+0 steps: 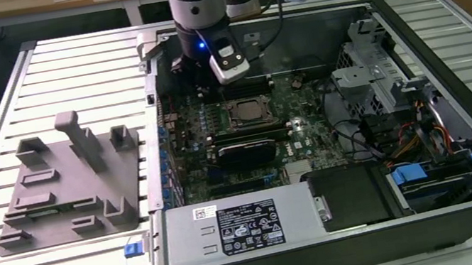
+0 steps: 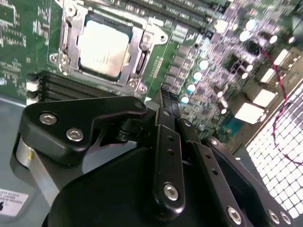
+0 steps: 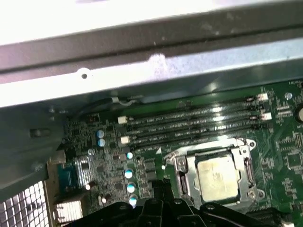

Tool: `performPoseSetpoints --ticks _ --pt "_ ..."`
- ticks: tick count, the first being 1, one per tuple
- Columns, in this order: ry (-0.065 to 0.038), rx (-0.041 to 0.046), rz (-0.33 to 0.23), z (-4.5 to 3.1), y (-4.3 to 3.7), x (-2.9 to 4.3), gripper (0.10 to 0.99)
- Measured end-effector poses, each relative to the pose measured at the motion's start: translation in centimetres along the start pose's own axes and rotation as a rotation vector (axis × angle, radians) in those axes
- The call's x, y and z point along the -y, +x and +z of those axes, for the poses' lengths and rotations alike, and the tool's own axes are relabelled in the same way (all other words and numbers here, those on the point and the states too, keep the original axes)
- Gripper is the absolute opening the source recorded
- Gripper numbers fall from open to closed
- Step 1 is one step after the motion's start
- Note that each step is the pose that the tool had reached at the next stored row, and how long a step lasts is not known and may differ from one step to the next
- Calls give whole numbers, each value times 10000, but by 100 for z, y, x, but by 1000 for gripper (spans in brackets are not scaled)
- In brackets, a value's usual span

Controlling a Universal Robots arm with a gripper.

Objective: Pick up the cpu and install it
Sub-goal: 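Install the first cpu locking lever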

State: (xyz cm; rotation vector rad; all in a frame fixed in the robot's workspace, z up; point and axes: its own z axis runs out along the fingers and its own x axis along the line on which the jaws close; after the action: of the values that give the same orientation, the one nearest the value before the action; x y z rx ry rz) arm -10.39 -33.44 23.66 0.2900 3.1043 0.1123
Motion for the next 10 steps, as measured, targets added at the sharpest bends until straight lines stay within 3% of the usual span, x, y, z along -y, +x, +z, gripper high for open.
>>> performPoseSetpoints --ticks 3,6,10 --pt "-278 -53 7 0 5 2 110" --pt "-464 -88 13 1 22 6 110" --pt "-800 -151 22 1 44 15 110"
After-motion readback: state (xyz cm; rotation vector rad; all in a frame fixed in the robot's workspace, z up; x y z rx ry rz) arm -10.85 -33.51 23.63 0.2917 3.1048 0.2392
